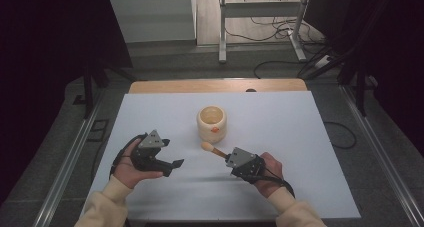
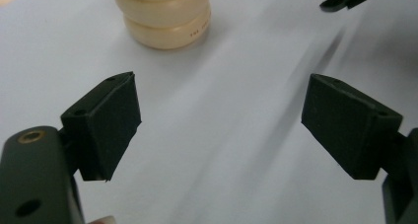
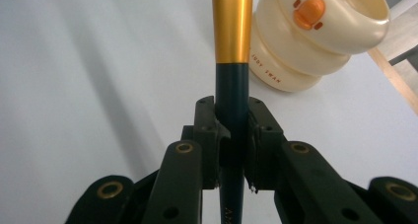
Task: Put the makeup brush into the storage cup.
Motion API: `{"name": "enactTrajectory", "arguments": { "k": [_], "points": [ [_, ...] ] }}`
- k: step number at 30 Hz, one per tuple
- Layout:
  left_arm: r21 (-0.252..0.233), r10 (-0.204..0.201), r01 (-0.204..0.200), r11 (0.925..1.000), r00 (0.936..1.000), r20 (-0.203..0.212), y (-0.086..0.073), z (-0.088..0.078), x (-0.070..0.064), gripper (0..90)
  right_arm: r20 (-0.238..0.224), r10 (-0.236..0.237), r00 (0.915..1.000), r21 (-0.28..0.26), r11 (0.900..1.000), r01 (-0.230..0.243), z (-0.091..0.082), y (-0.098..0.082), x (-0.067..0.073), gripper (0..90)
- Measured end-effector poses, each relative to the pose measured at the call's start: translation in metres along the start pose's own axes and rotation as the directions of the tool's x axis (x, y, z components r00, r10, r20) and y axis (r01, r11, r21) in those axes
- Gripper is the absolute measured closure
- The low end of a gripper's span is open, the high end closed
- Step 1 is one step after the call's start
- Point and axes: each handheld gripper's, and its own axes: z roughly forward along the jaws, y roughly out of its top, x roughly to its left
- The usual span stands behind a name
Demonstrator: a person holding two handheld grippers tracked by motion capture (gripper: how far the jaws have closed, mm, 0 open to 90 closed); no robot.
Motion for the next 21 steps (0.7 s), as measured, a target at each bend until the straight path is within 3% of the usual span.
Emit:
{"name": "enactTrajectory", "arguments": {
  "k": [12,21],
  "points": [
    [0.014,-0.027,0.028,0.9995,0.9996,-0.009,-0.015,0.002,0.003,16.0,-0.063,0.127,0.9899,-0.053,0.99,-0.13,-0.004,-0.005,-0.007,78.1],
    [0.024,-0.035,0.036,0.9991,0.9994,-0.006,-0.021,0.004,0.003,16.0,-0.105,0.221,0.9696,-0.084,0.97,-0.23,-0.008,-0.011,-0.015,78.1]
  ]
}}
